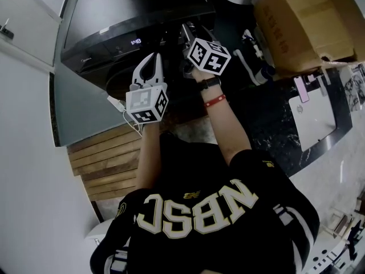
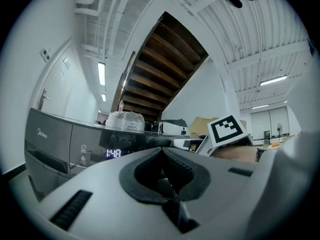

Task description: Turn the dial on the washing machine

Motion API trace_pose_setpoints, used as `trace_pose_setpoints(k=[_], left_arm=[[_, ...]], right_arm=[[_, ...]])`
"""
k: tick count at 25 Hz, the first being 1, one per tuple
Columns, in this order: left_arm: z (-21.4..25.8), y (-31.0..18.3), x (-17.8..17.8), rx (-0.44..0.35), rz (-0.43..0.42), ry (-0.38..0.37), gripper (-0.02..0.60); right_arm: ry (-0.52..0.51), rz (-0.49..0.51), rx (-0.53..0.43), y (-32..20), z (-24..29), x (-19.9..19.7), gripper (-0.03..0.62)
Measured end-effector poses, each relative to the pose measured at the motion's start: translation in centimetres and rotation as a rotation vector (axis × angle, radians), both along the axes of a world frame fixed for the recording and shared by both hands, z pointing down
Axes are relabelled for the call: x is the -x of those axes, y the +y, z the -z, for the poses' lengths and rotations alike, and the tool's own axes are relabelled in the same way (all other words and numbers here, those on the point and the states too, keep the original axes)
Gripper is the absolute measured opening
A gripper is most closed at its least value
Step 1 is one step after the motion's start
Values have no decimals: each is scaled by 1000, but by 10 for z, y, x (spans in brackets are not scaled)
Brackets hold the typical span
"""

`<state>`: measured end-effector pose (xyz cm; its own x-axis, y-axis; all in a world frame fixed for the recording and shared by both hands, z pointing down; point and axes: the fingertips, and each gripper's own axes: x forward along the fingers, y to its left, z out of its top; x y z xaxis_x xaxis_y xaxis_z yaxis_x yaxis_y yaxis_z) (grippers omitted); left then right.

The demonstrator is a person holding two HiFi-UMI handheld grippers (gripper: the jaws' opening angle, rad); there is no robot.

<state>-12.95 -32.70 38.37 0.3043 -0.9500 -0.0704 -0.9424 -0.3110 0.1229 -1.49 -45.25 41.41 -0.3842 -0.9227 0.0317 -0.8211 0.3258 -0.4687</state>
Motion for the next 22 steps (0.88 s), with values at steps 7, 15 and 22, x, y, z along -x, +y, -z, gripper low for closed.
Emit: trace_pose_setpoints(k=[7, 15, 22], left_arm=[[2, -1, -4, -3, -10, -4, 15], [3, -1, -7, -2, -18, -11, 15], [3, -1, -9, -4, -21, -17, 15]], right_arm=[[-351, -29, 99, -3, -7, -12, 241], [-349, -19, 104, -4, -8, -11, 241], [-420, -25, 123, -4, -10, -14, 241]])
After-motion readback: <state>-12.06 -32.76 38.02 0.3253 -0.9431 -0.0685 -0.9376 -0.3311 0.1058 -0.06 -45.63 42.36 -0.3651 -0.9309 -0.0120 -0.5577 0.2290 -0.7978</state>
